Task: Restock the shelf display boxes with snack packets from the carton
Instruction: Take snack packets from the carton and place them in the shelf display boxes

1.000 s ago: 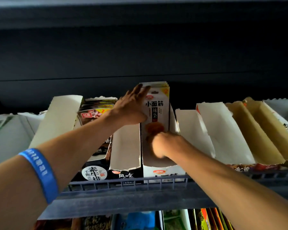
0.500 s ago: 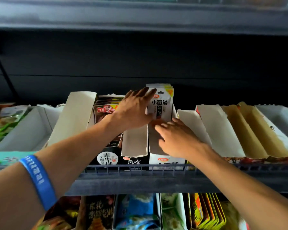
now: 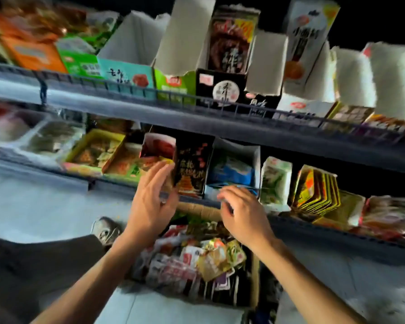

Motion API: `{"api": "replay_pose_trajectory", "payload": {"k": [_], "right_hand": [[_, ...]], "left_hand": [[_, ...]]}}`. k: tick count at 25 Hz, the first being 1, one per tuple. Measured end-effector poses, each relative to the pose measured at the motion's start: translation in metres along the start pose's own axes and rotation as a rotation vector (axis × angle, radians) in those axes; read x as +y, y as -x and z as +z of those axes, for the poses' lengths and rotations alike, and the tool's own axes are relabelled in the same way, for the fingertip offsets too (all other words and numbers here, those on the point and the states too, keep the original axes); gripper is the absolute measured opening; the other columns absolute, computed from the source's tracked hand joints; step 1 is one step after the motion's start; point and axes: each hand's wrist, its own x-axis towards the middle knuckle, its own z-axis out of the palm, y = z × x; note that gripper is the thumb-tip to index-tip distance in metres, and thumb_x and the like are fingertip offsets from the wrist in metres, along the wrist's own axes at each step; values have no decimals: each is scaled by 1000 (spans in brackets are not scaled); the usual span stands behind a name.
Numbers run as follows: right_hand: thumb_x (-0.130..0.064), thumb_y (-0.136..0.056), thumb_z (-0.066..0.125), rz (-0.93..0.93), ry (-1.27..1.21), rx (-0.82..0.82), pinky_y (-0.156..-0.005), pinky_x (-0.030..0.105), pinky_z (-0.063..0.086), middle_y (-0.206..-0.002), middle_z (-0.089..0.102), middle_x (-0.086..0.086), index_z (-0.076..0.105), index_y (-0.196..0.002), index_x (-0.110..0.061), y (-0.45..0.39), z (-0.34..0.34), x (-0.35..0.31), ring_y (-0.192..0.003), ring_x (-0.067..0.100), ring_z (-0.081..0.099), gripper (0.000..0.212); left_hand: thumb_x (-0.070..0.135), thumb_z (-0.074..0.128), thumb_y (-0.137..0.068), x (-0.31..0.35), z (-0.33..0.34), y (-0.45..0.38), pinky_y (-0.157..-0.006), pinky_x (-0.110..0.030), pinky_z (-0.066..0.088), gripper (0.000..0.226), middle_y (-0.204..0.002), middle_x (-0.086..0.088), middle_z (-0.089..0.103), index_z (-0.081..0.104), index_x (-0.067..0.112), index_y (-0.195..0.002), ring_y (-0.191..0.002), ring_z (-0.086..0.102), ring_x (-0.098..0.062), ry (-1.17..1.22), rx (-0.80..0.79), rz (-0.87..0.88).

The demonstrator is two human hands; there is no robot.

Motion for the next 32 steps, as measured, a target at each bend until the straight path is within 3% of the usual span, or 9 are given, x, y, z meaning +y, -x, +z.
{"api": "replay_pose_trajectory", "payload": {"k": [3, 6, 9, 13, 15, 17, 19, 23, 32], "right_hand": [[-23, -94, 54, 265, -10, -509, -101, 33, 43, -136, 57, -1, 59, -128, -19, 41, 75, 8, -126, 21, 52, 34], [-22, -98, 48, 278, 30, -739, -111, 29, 32, -149, 46, 0, 46, -142, -19, 66, 124, 14, -138, 20, 41, 44], [-22, -100, 47, 365, -6, -680, -111, 31, 36, -150, 46, 0, 43, -146, -20, 44, 148, 17, -137, 19, 42, 47], [-30, -104, 40, 489, -18, -553, -110, 33, 37, -152, 44, 1, 35, -151, -20, 6, 174, 29, -139, 20, 41, 49], [-36, -106, 35, 649, -110, -577, -112, 34, 33, -155, 40, 5, 32, -153, -19, -5, 190, 38, -141, 23, 38, 50], [-38, -107, 32, 744, -170, -587, -112, 34, 32, -155, 41, 7, 35, -152, -17, -11, 206, 47, -141, 26, 39, 50], [-37, -107, 31, 767, -137, -562, -109, 33, 33, -150, 47, 7, 42, -148, -16, -11, 217, 50, -137, 26, 43, 47], [-33, -106, 30, 876, -140, -569, -105, 35, 37, -145, 51, 11, 48, -140, -13, -16, 224, 50, -131, 29, 48, 43], [-34, -99, 37, 644, 186, -613, -111, 44, 33, -162, 21, 13, 51, -139, -17, 22, 230, 35, -141, 31, 31, 46]], "left_hand": [[42, 43, -77, -79, 18, 65, -83, -36, 51, 58, -116, -16, 65, 61, 10, -121, -104, 64, -37, -137, -382, -234], [42, 42, -86, -141, 29, 111, -67, -39, 57, 29, -103, -5, 65, 57, 25, -104, -89, 69, -32, -280, -693, -285], [49, 42, -88, -150, 35, 98, -88, -38, 53, 34, -113, 5, 65, 60, 29, -108, -106, 65, -24, -365, -670, -334], [70, 23, -71, -140, 70, 48, -119, -43, 27, 90, -145, -4, 50, 49, 19, -140, -137, 43, -25, -426, -700, -254], [74, 38, -73, -154, 90, 29, -116, -43, 33, 94, -150, -4, 43, 38, 17, -147, -139, 39, -25, -308, -673, -372], [47, 55, -88, -168, 109, 20, -112, -43, 37, 70, -147, -9, 47, 35, 14, -146, -135, 44, -28, -255, -634, -503], [26, 53, -95, -180, 122, 20, -108, -43, 42, 55, -140, -14, 54, 36, 14, -146, -128, 52, -31, -241, -604, -564], [20, 58, -94, -194, 131, 26, -102, -45, 48, 49, -129, -14, 62, 46, 18, -142, -118, 60, -34, -202, -611, -542], [10, 53, -93, -198, 136, 28, -99, -38, 46, 37, -124, -12, 65, 52, 18, -130, -117, 60, -31, -90, -627, -632]]}}
